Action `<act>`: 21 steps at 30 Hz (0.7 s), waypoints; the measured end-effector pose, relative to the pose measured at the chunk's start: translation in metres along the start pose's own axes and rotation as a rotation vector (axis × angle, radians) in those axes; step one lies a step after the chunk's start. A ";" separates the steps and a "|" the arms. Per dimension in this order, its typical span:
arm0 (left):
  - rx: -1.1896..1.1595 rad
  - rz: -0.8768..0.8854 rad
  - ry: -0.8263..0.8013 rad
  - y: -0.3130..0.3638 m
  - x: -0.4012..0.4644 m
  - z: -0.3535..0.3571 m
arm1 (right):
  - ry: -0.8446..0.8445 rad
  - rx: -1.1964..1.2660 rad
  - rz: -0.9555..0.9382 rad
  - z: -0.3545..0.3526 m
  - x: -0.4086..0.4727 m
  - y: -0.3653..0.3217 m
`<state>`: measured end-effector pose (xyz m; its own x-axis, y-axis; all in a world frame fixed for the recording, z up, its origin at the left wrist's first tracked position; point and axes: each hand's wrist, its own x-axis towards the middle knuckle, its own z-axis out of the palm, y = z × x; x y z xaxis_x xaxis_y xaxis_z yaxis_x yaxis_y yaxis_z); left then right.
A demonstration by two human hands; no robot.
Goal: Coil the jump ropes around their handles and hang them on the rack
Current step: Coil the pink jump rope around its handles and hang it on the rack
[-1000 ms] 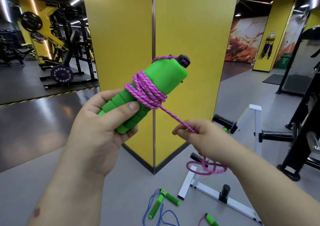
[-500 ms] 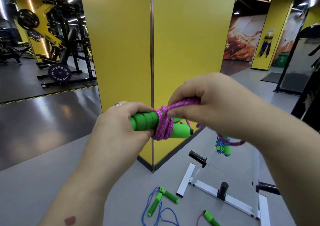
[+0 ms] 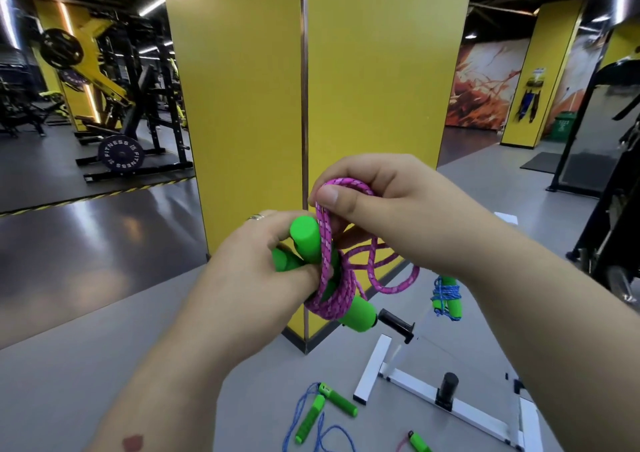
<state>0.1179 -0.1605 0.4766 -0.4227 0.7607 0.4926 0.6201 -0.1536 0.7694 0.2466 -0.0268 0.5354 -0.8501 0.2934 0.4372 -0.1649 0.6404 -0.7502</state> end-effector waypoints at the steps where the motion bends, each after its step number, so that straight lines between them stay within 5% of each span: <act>1: -0.037 0.009 -0.008 -0.001 0.000 0.000 | 0.020 0.020 0.012 0.001 0.002 0.002; 5: -0.254 0.003 -0.020 -0.004 -0.002 -0.003 | 0.064 0.227 0.086 0.002 0.003 0.011; 10: -0.530 0.058 -0.064 -0.012 -0.005 -0.001 | 0.069 0.169 0.171 -0.001 0.005 0.019; 14: -0.820 0.073 -0.151 -0.020 -0.006 -0.002 | -0.148 0.285 0.311 -0.012 0.005 0.021; 18: -1.024 -0.006 -0.105 -0.025 -0.001 0.007 | -0.280 0.248 0.379 -0.022 0.005 0.023; 21: -1.119 -0.047 0.027 -0.020 0.007 0.012 | -0.214 -0.051 0.371 -0.022 0.000 0.028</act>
<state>0.1104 -0.1449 0.4598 -0.4526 0.7691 0.4512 -0.3351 -0.6156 0.7133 0.2526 0.0068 0.5257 -0.9325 0.3603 0.0259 0.1919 0.5548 -0.8095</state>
